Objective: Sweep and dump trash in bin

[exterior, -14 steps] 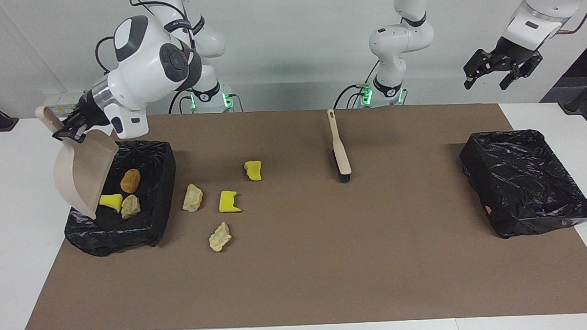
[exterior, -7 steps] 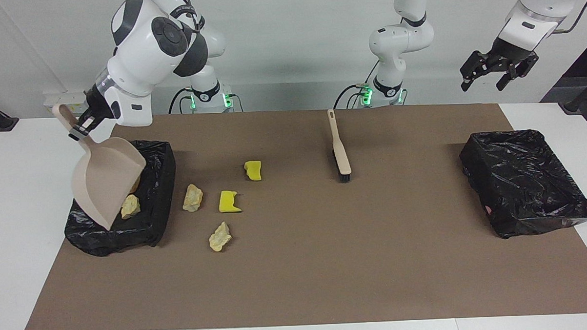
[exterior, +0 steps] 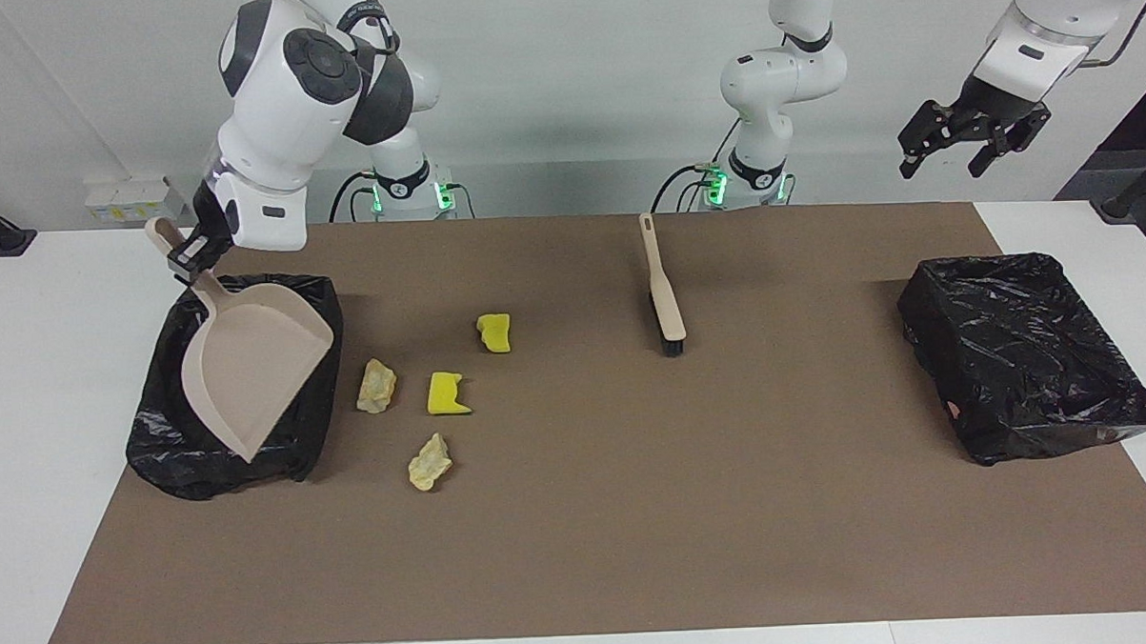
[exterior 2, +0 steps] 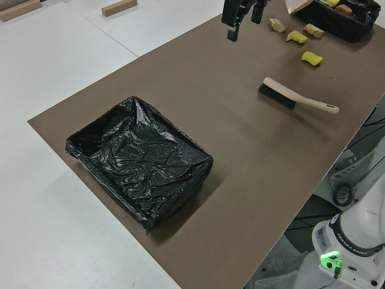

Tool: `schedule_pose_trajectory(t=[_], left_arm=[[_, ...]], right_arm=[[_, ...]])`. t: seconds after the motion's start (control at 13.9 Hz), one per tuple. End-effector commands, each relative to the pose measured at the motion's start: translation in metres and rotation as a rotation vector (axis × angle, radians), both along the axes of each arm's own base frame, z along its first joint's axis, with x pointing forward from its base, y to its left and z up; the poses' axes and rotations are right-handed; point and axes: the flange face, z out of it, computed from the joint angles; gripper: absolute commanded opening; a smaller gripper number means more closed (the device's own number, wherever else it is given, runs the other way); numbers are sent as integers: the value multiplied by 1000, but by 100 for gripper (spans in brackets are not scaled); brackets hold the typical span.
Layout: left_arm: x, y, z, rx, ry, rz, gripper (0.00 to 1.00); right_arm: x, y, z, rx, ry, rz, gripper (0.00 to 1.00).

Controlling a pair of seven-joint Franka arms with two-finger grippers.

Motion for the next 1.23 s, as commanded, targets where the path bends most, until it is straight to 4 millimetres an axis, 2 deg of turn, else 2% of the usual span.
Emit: schedule_pose_trajectory(t=[0.0,0.14,0.29,0.43,0.65,0.79,0.94,1.15], left_arm=[[-7,-4,1,19,-9,-15,100],[-7,-6,0,19,-9,-18,100],[-7,-2,0,19,-8,-9,100],[-7,2,0,19,-8,-3,100],[-7,0,0,19,-7,-6,100],[-7,-1,1,19,-10,-7,100],[-7,1,1,19,-10,-4,100],[-7,2,1,19,-10,-3,100]], right_arm=[[30,44,-13,133,-101,-143,0],[46,86,-25,212,-164,-243,0],[64,128,-51,282,-229,-350,0],[73,168,-87,323,-252,-464,0],[64,242,-122,384,-298,-572,0],[54,279,-140,432,-311,-614,0],[41,306,-154,489,-265,-651,0],[23,345,-166,588,-224,-701,0]])
